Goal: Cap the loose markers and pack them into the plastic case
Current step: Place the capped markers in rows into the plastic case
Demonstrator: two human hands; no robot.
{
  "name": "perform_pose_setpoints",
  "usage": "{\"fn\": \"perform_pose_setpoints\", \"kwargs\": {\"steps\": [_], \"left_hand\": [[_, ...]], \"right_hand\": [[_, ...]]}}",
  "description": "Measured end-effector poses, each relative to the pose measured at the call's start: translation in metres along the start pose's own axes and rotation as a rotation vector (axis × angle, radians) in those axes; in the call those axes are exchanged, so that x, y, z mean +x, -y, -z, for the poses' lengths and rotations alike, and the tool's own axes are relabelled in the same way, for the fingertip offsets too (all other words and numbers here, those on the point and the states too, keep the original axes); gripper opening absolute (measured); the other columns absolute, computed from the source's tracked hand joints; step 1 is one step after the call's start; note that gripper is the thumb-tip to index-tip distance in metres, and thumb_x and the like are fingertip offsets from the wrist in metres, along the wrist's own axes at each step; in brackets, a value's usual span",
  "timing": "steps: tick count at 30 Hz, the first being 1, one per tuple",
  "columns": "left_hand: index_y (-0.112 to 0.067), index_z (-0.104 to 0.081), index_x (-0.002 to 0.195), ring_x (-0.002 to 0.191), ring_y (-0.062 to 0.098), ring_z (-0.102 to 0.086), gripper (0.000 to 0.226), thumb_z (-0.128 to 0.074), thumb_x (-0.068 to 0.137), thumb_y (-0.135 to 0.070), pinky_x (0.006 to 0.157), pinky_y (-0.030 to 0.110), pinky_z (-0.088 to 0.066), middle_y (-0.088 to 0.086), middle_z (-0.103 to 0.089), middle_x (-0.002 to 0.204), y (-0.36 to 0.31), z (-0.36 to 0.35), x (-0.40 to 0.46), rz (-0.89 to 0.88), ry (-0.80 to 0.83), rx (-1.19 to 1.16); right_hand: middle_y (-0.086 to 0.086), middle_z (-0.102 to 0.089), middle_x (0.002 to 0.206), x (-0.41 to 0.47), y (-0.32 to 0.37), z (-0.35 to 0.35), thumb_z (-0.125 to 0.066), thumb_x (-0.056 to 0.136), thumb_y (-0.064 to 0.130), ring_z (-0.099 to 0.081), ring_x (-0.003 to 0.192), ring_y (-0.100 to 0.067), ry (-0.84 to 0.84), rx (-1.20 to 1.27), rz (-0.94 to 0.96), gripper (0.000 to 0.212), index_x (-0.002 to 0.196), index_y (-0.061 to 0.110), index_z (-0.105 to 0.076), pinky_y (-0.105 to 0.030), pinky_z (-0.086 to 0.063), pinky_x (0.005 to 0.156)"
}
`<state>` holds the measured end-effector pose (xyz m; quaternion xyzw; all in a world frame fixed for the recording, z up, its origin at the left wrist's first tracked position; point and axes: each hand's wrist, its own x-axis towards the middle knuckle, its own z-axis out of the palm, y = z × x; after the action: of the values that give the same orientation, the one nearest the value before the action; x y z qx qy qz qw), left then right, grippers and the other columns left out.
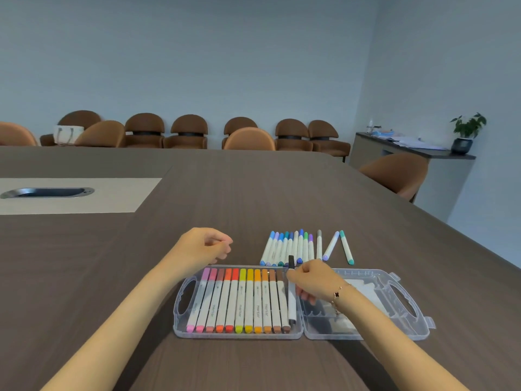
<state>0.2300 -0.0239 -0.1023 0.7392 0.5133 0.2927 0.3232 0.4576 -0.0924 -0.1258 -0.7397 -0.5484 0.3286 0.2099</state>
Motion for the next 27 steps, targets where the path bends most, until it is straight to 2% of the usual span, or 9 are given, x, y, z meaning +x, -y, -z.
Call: {"fn": "perform_pose_setpoints", "kwargs": {"steps": [4, 10, 14, 17, 18, 20, 21, 24, 27], "left_hand": [[-0.024, -0.064, 0.102, 0.081, 0.004, -0.064, 0.014, -0.053, 0.095, -0.019, 0.067, 0.014, -0.050, -0.012, -0.066, 0.087, 0.008, -0.002, 0.003, 0.021, -0.011, 0.052], [-0.023, -0.065, 0.101, 0.082, 0.005, -0.065, 0.014, -0.053, 0.095, -0.020, 0.070, 0.015, -0.051, -0.008, -0.067, 0.089, 0.017, 0.000, 0.008, 0.041, -0.010, 0.088], [-0.029, -0.062, 0.100, 0.093, 0.005, -0.060, 0.010, -0.061, 0.090, -0.028, 0.076, 0.018, -0.049, -0.010, -0.064, 0.101, 0.025, 0.003, 0.009, 0.052, 0.104, 0.208], [-0.038, -0.048, 0.122, 0.112, 0.000, -0.049, 0.050, -0.070, 0.078, -0.047, 0.095, 0.024, -0.045, -0.021, -0.048, 0.122, 0.027, 0.001, 0.004, 0.001, 0.345, 0.384], [-0.044, -0.042, 0.123, 0.114, -0.003, -0.045, 0.056, -0.070, 0.075, -0.052, 0.097, 0.022, -0.044, -0.024, -0.043, 0.125, 0.026, -0.003, 0.002, -0.041, 0.418, 0.430], [-0.053, -0.038, 0.116, 0.115, -0.007, -0.041, 0.052, -0.068, 0.074, -0.057, 0.095, 0.018, -0.043, -0.025, -0.040, 0.127, 0.021, -0.012, -0.002, -0.111, 0.519, 0.455], [-0.054, -0.037, 0.120, 0.122, -0.007, -0.036, 0.055, -0.067, 0.073, -0.060, 0.100, 0.021, -0.040, -0.023, -0.036, 0.135, 0.021, -0.017, -0.002, -0.127, 0.549, 0.462], [-0.051, -0.021, 0.142, 0.144, 0.007, -0.007, 0.089, -0.058, 0.065, -0.077, 0.117, 0.044, -0.020, -0.021, -0.007, 0.155, 0.026, -0.028, 0.000, -0.120, 0.575, 0.519], [-0.048, -0.014, 0.145, 0.145, 0.007, 0.008, 0.098, -0.049, 0.061, -0.083, 0.119, 0.044, -0.004, -0.019, 0.002, 0.157, 0.028, -0.034, -0.001, -0.151, 0.572, 0.567]], "right_hand": [[0.000, -0.056, 0.061, -0.001, -0.003, 0.001, -0.051, 0.093, 0.029, -0.047, 0.045, -0.008, 0.031, -0.035, 0.010, 0.026, 0.071, 0.016, -0.053, -0.014, -0.044, 0.047], [0.002, -0.054, 0.061, -0.005, -0.012, 0.000, -0.054, 0.093, 0.024, -0.044, 0.042, -0.006, 0.069, -0.025, 0.042, 0.021, 0.073, 0.017, -0.053, -0.013, -0.040, 0.041], [0.002, -0.056, 0.062, -0.006, -0.018, 0.002, -0.058, 0.091, 0.028, -0.044, 0.040, -0.005, 0.088, 0.019, 0.069, 0.022, 0.071, 0.019, -0.056, -0.013, -0.038, 0.041], [0.002, -0.057, 0.063, -0.004, -0.021, 0.007, -0.062, 0.089, 0.029, -0.046, 0.047, -0.007, 0.198, 0.037, 0.074, 0.014, 0.078, 0.020, -0.057, -0.016, -0.042, 0.048], [0.002, -0.058, 0.064, -0.004, -0.022, 0.009, -0.063, 0.088, 0.029, -0.047, 0.049, -0.008, 0.227, 0.047, 0.075, 0.013, 0.080, 0.020, -0.057, -0.017, -0.043, 0.050], [0.002, -0.059, 0.064, -0.003, -0.023, 0.011, -0.064, 0.087, 0.029, -0.047, 0.049, -0.008, 0.254, 0.046, 0.079, 0.013, 0.080, 0.021, -0.057, -0.017, -0.044, 0.051], [0.002, -0.059, 0.063, -0.003, -0.023, 0.012, -0.064, 0.087, 0.029, -0.047, 0.049, -0.008, 0.257, 0.043, 0.078, 0.014, 0.079, 0.021, -0.056, -0.017, -0.044, 0.051], [0.002, -0.058, 0.061, -0.002, -0.021, 0.012, -0.063, 0.088, 0.029, -0.047, 0.046, -0.007, 0.256, 0.026, 0.069, 0.018, 0.076, 0.019, -0.055, -0.018, -0.043, 0.051], [0.002, -0.058, 0.059, 0.000, -0.020, 0.013, -0.062, 0.088, 0.032, -0.046, 0.044, -0.007, 0.256, -0.014, 0.050, 0.023, 0.072, 0.018, -0.054, -0.019, -0.043, 0.053]]}}
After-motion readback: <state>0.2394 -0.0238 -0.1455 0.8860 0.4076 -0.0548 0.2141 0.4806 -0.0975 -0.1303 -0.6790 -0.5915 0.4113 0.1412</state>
